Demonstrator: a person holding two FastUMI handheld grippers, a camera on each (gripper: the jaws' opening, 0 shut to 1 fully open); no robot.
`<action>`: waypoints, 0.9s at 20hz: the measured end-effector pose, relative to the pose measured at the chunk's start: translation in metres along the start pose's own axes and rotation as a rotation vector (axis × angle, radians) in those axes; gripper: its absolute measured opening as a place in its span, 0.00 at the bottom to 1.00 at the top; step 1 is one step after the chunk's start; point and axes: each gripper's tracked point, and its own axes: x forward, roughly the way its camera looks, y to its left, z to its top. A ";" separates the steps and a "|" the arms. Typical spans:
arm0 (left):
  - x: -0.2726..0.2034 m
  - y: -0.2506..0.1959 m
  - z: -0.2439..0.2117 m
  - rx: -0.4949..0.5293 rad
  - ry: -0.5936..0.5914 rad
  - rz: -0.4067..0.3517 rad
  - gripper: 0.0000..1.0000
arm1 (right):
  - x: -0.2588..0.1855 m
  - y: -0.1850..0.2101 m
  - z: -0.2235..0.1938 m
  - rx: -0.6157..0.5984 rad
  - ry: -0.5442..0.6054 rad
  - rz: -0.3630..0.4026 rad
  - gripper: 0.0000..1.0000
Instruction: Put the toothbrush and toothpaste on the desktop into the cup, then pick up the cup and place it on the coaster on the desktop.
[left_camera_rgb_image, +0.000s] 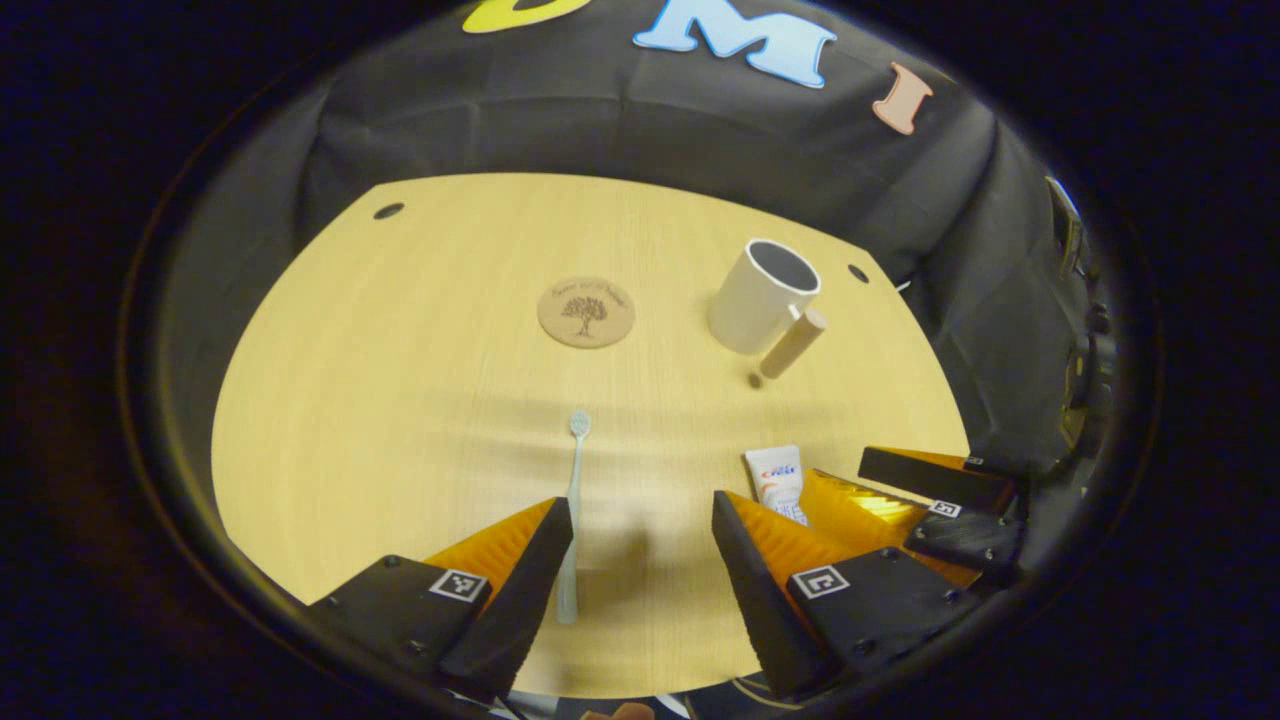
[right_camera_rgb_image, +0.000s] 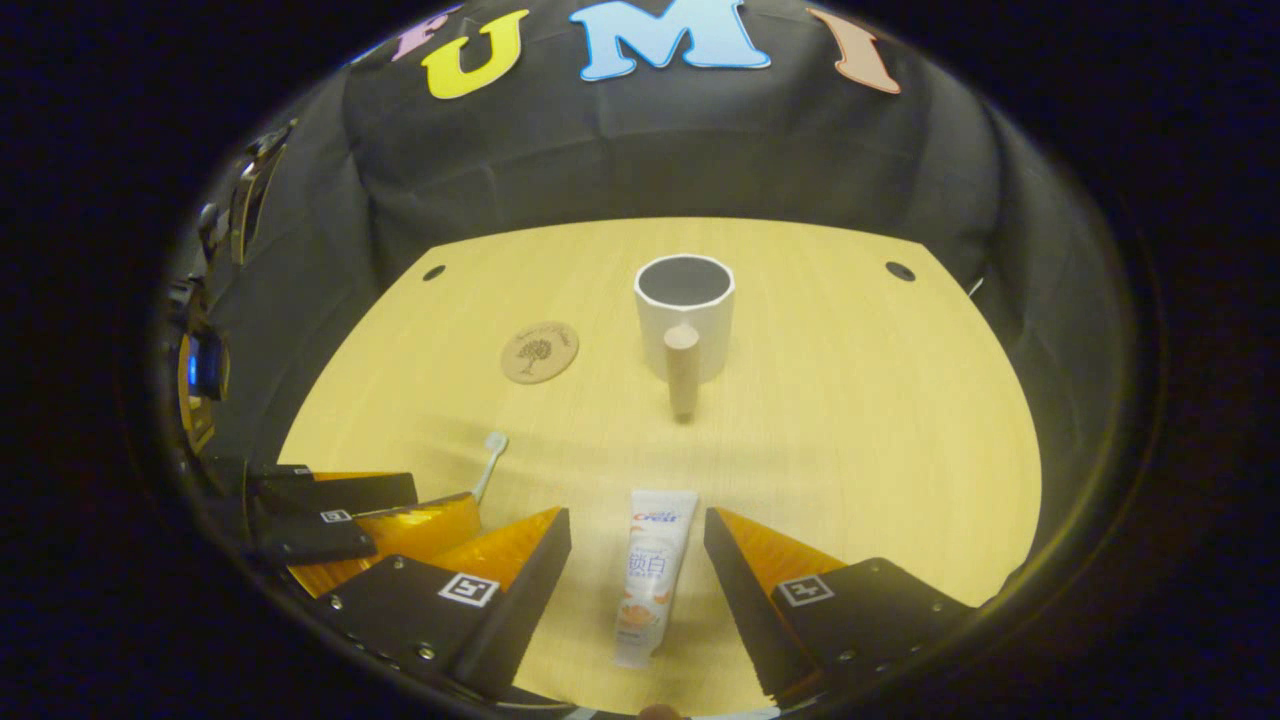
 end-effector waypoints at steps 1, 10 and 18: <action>0.007 -0.001 -0.005 0.002 0.036 -0.007 0.94 | 0.001 0.001 -0.003 -0.002 0.017 0.002 0.86; 0.034 0.021 -0.034 0.015 0.283 0.032 0.96 | 0.018 -0.003 -0.023 0.030 0.171 0.001 0.86; 0.054 0.044 -0.045 0.055 0.429 0.077 0.95 | 0.033 -0.003 -0.037 0.080 0.289 0.014 0.86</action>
